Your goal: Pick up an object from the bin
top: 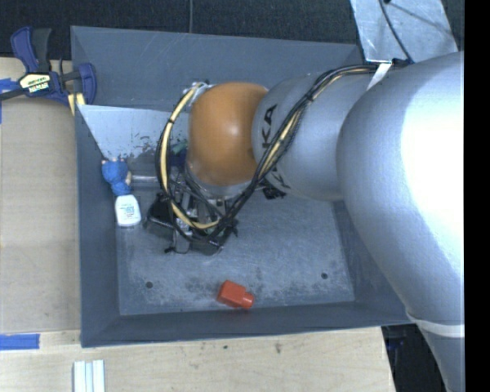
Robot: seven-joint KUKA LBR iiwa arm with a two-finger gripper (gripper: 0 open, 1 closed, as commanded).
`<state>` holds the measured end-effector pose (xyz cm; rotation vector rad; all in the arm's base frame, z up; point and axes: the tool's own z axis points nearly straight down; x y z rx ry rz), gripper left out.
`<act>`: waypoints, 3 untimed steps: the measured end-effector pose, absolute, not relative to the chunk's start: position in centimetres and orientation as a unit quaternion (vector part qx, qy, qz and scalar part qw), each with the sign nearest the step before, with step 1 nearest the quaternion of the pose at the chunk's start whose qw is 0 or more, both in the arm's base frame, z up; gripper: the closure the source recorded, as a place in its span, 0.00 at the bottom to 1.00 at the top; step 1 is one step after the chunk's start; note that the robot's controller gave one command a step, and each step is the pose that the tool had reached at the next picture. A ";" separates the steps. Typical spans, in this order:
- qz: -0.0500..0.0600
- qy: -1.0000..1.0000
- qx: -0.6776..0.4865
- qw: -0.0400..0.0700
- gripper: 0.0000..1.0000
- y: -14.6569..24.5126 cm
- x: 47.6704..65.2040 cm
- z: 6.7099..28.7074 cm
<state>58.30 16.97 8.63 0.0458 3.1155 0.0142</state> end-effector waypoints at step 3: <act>0.000 0.977 0.214 -0.002 0.00 13.6 61.6 7.8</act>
Offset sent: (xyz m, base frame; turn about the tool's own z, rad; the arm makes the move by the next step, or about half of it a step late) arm 0.0199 -0.0296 0.0137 0.1334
